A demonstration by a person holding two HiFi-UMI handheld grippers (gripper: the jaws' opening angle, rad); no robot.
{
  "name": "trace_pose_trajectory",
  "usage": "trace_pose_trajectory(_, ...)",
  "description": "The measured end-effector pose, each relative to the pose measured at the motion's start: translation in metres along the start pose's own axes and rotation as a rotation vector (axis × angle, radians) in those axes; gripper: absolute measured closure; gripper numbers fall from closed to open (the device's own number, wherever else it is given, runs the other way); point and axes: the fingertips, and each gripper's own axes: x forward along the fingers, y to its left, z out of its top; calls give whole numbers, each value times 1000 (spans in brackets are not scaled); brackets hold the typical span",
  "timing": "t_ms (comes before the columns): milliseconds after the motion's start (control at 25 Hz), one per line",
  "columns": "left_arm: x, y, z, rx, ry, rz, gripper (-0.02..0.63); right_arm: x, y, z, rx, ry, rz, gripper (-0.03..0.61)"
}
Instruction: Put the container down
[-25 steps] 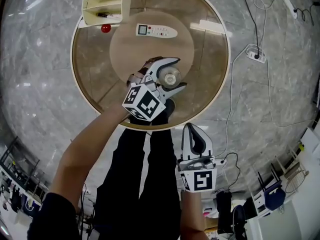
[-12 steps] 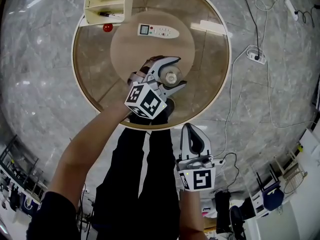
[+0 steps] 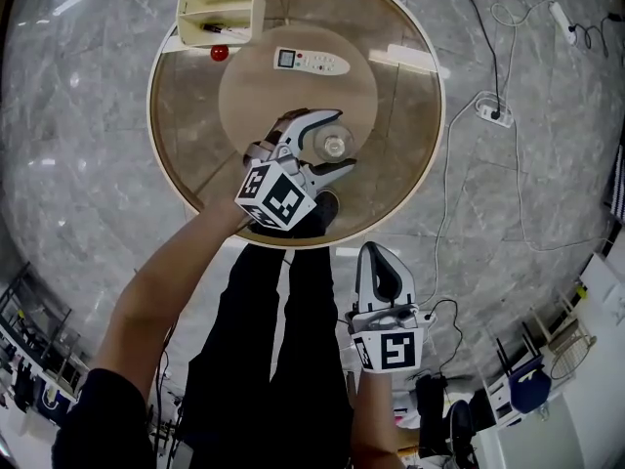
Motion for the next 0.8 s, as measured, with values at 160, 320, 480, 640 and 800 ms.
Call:
trace_pose_trajectory(160, -26, 0, 7, -47, 40, 63, 276, -18, -8, 15, 18, -9, -42, 552)
trace_pose_trajectory(320, -65, -3, 29, -88, 46, 85, 276, -42, -5, 53, -6, -35, -56, 551)
trace_pose_trajectory(480, -118, -8, 76, -123, 34, 115, 276, -67, 17, 91, -47, -38, -23, 551)
trace_pose_trajectory(640, -188, 10, 172, -185, -53, 213, 276, -100, 45, 153, -86, -71, 10, 551)
trace_pose_trajectory(800, -258, -6, 260, -203, -85, 258, 278, -152, 79, 207, -114, -81, 38, 552)
